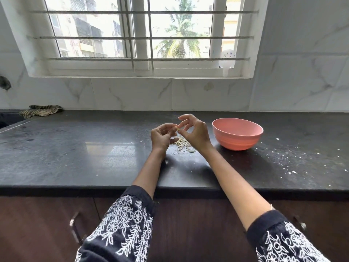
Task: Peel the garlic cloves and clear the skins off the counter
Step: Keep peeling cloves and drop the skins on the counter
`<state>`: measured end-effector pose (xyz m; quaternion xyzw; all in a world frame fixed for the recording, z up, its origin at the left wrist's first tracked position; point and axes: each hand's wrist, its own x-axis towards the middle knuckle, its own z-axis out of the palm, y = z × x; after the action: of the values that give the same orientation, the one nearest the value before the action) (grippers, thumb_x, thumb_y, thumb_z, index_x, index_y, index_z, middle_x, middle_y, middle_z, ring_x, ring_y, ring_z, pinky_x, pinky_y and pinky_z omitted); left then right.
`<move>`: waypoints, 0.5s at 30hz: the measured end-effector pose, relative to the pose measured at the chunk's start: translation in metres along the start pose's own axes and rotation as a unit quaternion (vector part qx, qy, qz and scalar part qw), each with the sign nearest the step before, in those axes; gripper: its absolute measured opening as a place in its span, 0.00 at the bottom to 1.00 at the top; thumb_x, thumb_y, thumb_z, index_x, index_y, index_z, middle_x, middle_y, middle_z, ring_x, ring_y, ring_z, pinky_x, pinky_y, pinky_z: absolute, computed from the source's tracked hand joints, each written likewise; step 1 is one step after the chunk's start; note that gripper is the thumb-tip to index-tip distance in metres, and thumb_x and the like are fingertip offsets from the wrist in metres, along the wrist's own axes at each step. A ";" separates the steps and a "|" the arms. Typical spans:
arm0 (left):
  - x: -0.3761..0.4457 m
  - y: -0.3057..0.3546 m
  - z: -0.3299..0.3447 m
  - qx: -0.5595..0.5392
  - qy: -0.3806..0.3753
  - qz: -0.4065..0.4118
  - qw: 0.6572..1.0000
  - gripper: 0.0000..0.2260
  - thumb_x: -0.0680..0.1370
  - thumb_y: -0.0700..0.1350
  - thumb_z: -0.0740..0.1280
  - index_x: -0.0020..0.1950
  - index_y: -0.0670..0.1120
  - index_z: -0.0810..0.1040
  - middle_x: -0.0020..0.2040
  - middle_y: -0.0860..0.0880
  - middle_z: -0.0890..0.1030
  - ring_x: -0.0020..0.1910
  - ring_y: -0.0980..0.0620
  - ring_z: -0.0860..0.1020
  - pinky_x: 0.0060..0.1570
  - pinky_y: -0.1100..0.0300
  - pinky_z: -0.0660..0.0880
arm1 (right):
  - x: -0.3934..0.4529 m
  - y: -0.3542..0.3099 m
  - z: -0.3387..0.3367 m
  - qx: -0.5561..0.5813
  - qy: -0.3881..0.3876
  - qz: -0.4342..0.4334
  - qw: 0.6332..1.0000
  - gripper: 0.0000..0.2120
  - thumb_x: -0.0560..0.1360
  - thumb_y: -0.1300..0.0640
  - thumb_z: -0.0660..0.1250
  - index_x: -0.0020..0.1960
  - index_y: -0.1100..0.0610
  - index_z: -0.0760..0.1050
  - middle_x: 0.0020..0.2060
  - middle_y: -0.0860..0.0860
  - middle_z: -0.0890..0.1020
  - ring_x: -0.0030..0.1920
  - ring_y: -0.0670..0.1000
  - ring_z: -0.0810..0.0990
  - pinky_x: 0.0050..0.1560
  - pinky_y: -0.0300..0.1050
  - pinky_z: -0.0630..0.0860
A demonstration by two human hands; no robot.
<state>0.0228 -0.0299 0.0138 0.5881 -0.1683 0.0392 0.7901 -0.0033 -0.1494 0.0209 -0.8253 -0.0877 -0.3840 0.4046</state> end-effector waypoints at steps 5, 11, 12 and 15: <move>0.000 0.000 0.001 0.001 -0.004 -0.007 1.000 0.07 0.75 0.34 0.66 0.40 0.44 0.77 0.35 0.46 0.77 0.32 0.57 0.75 0.30 0.65 0.77 | 0.000 0.000 0.000 -0.007 -0.006 -0.001 1.000 0.12 0.68 0.58 0.74 0.51 0.54 0.77 0.34 0.44 0.80 0.34 0.48 0.77 0.38 0.35 0.70; -0.001 0.002 0.000 -0.027 0.007 -0.027 0.999 0.05 0.76 0.35 0.66 0.41 0.43 0.77 0.38 0.46 0.78 0.33 0.55 0.77 0.31 0.65 0.78 | 0.001 0.002 0.000 -0.015 0.002 0.025 1.000 0.13 0.68 0.67 0.70 0.49 0.55 0.76 0.33 0.44 0.79 0.35 0.50 0.76 0.41 0.41 0.72; 0.000 0.002 0.000 -0.034 0.013 -0.031 0.999 0.05 0.76 0.35 0.66 0.42 0.43 0.77 0.38 0.47 0.79 0.32 0.56 0.78 0.32 0.65 0.78 | 0.001 0.002 0.000 -0.010 0.015 0.028 0.999 0.12 0.69 0.67 0.68 0.49 0.55 0.76 0.33 0.45 0.79 0.35 0.50 0.76 0.40 0.40 0.72; 0.001 0.002 0.000 -0.056 0.025 -0.040 0.997 0.05 0.76 0.36 0.66 0.42 0.43 0.78 0.38 0.47 0.79 0.31 0.58 0.78 0.32 0.65 0.78 | 0.001 0.001 0.001 -0.013 0.031 0.022 0.999 0.06 0.75 0.63 0.65 0.48 0.56 0.78 0.34 0.47 0.81 0.37 0.49 0.79 0.41 0.39 0.73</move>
<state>0.0232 -0.0290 0.0162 0.5482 -0.1266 0.0130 0.8266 -0.0016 -0.1497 0.0212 -0.8198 -0.0516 -0.4015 0.4050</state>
